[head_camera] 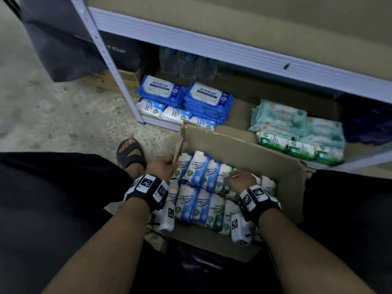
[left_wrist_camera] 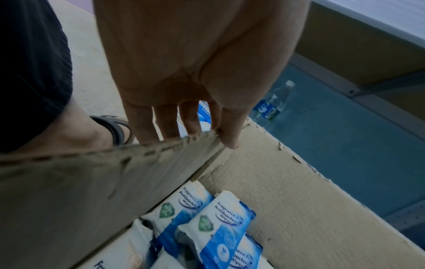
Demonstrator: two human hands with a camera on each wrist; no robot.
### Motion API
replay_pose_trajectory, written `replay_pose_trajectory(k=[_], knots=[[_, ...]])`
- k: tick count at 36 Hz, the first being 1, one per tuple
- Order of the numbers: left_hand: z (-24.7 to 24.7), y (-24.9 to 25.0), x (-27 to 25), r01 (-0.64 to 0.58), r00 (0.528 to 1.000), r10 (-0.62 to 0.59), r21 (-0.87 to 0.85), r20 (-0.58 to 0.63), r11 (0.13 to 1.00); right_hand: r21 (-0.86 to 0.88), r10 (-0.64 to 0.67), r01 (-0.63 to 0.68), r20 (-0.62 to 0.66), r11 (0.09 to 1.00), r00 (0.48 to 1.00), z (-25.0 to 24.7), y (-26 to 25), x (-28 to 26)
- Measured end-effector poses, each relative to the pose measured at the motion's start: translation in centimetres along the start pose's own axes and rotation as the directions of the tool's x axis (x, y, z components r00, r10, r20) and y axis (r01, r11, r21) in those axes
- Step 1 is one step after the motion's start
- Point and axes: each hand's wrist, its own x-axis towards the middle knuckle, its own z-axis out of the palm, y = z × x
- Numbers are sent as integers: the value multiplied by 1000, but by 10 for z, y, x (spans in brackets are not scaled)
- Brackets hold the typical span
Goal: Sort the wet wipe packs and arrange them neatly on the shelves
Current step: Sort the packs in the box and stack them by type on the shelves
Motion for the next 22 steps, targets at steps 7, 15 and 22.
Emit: replay_pose_trajectory(k=[7, 15, 22], knots=[[5, 17, -15, -52, 999, 52, 247, 7, 968, -29, -36, 28, -309, 999, 950, -87, 31, -28], [12, 18, -19, -76, 997, 73, 319, 22, 945, 110, 194, -162, -451, 981, 871, -119, 114, -42], [14, 18, -12, -53, 997, 27, 432, 66, 900, -168, 252, -273, -136, 947, 958, -93, 141, -50]])
